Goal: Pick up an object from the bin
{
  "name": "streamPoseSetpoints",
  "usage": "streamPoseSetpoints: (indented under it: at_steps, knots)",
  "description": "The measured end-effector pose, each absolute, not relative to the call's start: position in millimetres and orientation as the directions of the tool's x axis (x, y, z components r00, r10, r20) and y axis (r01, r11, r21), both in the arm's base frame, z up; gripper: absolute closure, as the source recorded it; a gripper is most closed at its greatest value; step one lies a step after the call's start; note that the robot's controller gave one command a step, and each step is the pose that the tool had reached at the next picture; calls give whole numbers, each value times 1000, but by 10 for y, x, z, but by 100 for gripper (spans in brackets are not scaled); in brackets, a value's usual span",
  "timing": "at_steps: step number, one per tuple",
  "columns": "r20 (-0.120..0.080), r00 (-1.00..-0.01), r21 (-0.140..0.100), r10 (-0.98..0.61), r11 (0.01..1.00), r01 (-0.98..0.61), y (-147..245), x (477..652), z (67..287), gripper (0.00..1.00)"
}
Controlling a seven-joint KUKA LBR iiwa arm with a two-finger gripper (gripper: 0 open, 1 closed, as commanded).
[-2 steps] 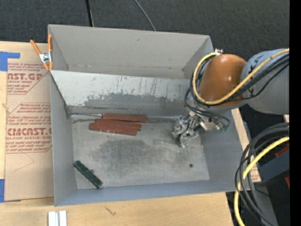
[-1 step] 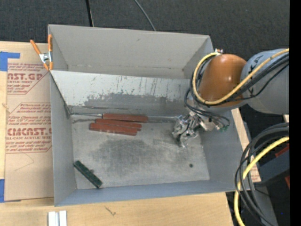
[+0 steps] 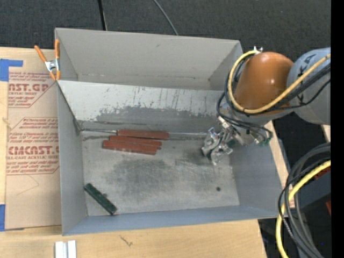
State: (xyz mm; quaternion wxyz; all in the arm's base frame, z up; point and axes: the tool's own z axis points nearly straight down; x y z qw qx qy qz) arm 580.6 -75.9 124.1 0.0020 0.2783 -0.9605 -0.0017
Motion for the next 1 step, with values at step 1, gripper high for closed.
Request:
streamPoseSetpoints:
  at_steps: [1]
  knots:
    - [-3,-815,0,-579,815,-579,-973,5702,1925,100]
